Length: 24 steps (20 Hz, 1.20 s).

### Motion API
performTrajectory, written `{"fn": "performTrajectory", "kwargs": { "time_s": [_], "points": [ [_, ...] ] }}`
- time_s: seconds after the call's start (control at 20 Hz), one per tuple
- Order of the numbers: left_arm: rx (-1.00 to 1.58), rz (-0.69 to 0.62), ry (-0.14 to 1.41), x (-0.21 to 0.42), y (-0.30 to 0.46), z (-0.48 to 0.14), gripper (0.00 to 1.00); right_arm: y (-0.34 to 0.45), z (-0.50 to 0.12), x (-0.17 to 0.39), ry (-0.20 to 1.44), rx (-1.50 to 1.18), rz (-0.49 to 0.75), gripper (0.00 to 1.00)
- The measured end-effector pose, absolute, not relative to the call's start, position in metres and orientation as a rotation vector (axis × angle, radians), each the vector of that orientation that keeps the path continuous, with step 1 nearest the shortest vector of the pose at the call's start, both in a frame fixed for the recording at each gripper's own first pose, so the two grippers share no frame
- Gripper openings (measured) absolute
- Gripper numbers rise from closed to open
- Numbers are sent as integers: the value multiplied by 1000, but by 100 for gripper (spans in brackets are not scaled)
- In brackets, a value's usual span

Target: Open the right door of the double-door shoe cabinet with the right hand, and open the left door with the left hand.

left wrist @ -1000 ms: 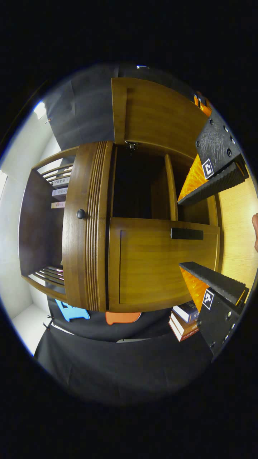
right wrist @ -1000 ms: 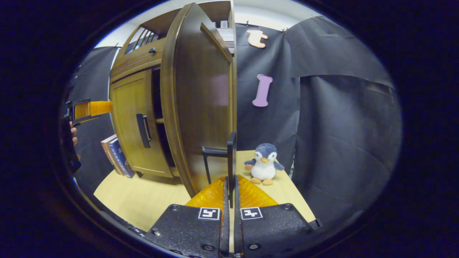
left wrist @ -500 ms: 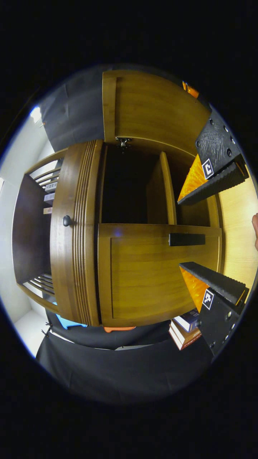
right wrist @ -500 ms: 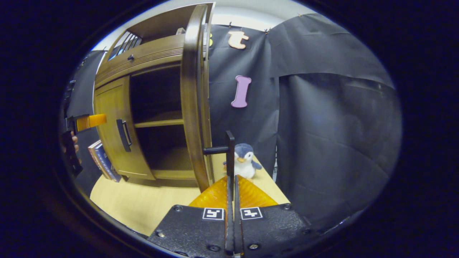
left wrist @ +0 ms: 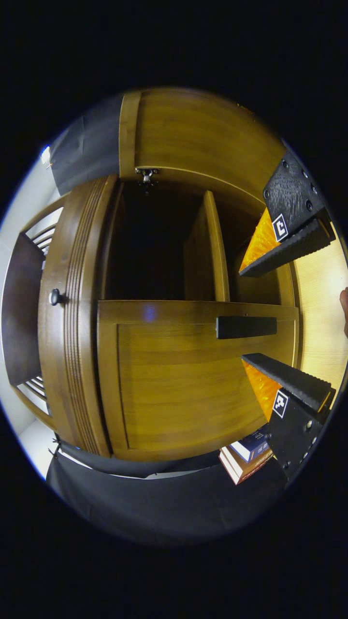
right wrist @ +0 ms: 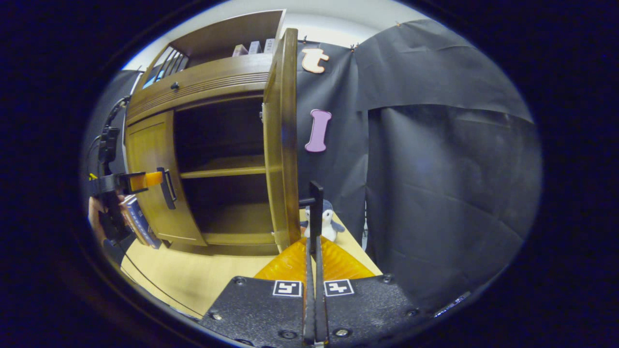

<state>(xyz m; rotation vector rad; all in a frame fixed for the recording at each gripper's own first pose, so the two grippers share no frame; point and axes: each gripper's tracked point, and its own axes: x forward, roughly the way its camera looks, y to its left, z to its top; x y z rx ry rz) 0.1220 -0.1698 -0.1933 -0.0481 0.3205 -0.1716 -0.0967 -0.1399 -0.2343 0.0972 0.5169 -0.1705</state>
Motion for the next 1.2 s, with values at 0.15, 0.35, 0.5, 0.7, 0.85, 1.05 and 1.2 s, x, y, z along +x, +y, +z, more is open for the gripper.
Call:
{"fn": "performTrajectory", "kwargs": {
  "time_s": [0.15,0.35,0.5,0.7,0.85,1.05,1.2],
  "points": [
    [-41,-160,331,138,-168,-203,100,-140,-220,-101,486,108,-174,4],
    [-40,-152,339,155,-166,-218,95,-135,-203,-103,442,137,-156,4],
    [-26,-155,341,164,-164,-226,95,-132,-197,-108,427,129,-135,4],
    [2,-169,317,174,-166,-230,84,-115,-191,-106,420,117,-90,7],
    [-8,-172,338,175,-161,-239,86,-108,-192,-106,423,106,-78,8],
    [-26,-148,288,196,-154,-233,70,-102,-194,-108,432,103,-69,11],
    [-45,-178,287,194,-154,-233,67,-98,-196,-108,441,115,-69,12]
  ]
}}
